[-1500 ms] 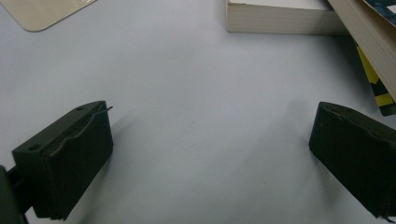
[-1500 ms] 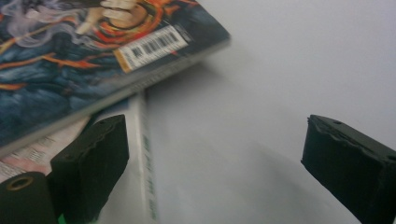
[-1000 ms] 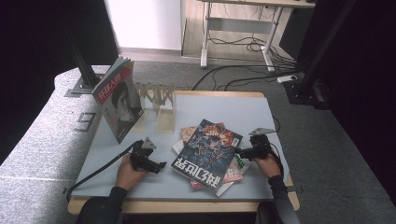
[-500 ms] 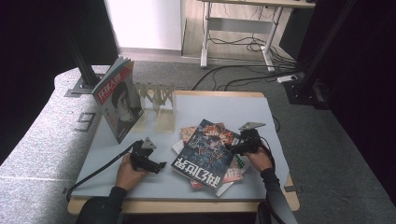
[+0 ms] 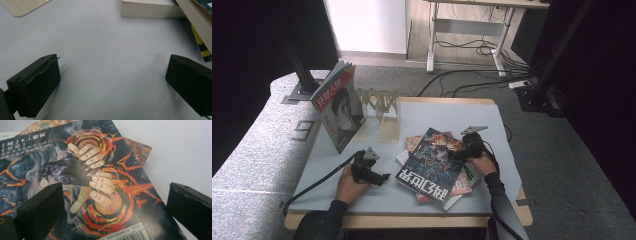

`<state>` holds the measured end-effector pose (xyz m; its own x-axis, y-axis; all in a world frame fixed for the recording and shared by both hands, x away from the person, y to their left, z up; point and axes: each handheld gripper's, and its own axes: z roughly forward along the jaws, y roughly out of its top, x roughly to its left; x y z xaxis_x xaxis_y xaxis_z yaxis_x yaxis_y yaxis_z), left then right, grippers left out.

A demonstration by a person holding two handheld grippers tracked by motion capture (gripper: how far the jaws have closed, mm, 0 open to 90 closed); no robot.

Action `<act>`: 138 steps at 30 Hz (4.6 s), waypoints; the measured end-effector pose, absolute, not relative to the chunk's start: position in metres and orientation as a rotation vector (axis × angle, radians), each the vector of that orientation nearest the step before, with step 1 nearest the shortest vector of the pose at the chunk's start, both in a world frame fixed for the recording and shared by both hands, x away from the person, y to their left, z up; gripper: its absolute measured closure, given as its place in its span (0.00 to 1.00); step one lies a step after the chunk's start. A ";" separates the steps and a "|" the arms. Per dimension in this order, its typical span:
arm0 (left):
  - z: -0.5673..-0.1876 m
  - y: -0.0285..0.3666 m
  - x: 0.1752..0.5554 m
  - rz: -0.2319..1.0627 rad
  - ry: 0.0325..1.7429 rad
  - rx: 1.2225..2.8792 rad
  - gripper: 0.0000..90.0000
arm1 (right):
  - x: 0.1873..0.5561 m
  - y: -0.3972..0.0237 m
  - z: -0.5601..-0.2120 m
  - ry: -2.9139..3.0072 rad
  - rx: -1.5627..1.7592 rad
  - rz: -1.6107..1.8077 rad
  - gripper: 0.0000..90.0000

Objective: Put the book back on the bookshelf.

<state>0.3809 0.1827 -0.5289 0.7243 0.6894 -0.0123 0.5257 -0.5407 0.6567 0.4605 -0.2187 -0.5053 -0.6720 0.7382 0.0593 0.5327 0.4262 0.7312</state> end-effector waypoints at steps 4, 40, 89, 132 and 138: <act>-0.529 0.183 0.381 0.327 0.915 2.276 0.00 | 0.465 -0.216 -0.509 2.435 1.104 1.109 0.01; -0.518 0.167 0.348 0.210 0.747 2.171 0.15 | 0.420 -0.237 -0.512 2.414 1.110 1.149 0.02; -0.521 0.153 0.398 0.381 0.919 2.160 0.12 | 0.367 -0.259 -0.511 2.386 1.157 1.132 0.02; -0.502 0.151 0.378 0.356 0.928 2.102 0.16 | 0.349 -0.259 -0.503 2.368 1.128 1.163 0.03; -0.504 0.145 0.359 0.321 0.882 2.112 0.16 | 0.365 -0.252 -0.499 2.379 1.118 1.162 0.03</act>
<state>0.3588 0.1453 -0.5040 0.7236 0.6867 -0.0692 0.4816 -0.4306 0.7633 0.3645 -0.2517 -0.4991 -0.6673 0.7393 0.0902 0.5257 0.3818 0.7602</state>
